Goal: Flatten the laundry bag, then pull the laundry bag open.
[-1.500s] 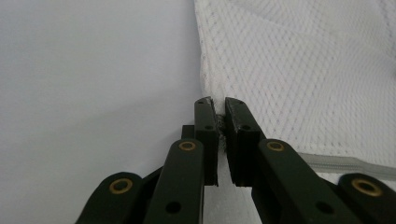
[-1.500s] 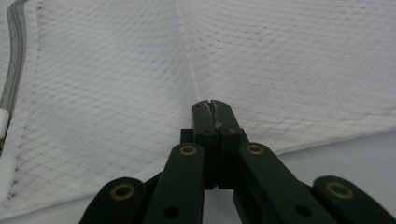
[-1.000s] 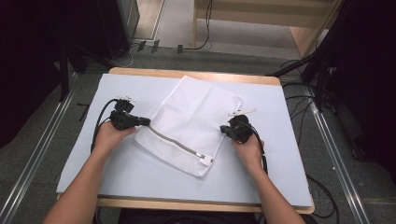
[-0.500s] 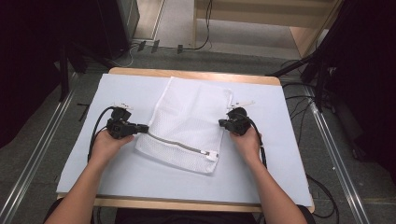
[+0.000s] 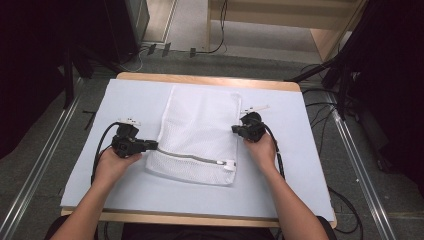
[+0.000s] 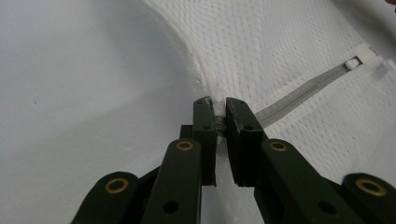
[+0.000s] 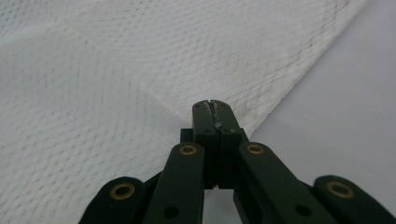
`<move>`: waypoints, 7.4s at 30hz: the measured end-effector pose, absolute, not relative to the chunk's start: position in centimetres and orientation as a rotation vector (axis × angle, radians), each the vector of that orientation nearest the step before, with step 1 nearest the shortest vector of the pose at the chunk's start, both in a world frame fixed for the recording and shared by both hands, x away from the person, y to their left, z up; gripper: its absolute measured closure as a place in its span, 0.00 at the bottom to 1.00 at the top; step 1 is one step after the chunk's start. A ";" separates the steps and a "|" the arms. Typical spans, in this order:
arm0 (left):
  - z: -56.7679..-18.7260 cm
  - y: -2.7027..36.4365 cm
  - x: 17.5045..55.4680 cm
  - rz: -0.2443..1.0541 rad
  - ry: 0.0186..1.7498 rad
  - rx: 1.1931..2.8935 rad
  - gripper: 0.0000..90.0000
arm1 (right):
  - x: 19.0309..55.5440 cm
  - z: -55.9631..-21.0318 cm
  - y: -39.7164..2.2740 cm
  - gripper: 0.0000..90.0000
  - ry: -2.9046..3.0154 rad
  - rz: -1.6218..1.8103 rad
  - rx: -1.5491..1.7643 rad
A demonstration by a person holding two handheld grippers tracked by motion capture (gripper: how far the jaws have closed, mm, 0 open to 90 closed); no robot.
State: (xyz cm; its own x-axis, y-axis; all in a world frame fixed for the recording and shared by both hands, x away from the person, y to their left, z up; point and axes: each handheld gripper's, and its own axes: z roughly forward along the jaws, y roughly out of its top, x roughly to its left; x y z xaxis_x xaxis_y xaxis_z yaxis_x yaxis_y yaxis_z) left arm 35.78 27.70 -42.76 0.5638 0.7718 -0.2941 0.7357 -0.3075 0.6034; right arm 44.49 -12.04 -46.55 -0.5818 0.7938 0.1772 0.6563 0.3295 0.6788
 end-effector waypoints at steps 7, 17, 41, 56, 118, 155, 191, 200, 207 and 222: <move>-42.7 27.5 35.3 0.057 1.198 2.085 0.93 | 45.0 -46.6 -11.9 1.00 2.418 1.069 1.322; -43.0 27.7 35.0 0.059 1.209 2.092 0.88 | 45.2 -46.7 -11.6 1.00 2.410 1.072 1.324; -41.9 26.8 36.3 0.042 1.185 2.056 0.50 | 42.3 -44.7 -12.5 0.70 2.444 1.179 1.300; -42.0 22.8 38.2 -0.012 1.067 2.129 0.50 | 38.9 -44.5 -13.3 0.73 2.470 1.174 1.278; -43.2 14.5 37.1 -0.039 0.869 2.229 0.46 | 34.3 -46.6 -13.0 1.00 2.598 1.108 1.228; -45.9 9.0 37.4 -0.201 0.924 2.276 0.90 | 34.0 -47.1 -12.6 1.00 2.598 1.118 1.101; -46.8 8.4 37.9 -0.345 0.911 2.225 0.97 | 33.7 -47.1 -12.4 1.00 2.586 1.110 1.076; -46.7 8.8 38.5 -0.404 0.918 2.225 0.98 | 33.6 -47.3 -12.5 1.00 2.577 1.130 1.018; -46.6 9.4 38.9 -0.442 0.947 2.227 0.98 | 33.5 -47.4 -12.6 1.00 2.575 1.139 1.006; -46.2 10.9 39.1 -0.494 0.971 2.211 0.98 | 33.6 -47.6 -12.8 1.00 2.575 1.173 0.998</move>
State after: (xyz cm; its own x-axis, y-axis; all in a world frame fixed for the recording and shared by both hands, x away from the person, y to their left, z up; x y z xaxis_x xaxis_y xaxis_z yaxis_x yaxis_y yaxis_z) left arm 39.13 10.95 -46.21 0.6526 0.5031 -0.5666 0.7542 -0.5037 0.4213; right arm 33.62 -12.83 -47.62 -0.7698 0.6232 0.1379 0.5130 0.4755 0.7146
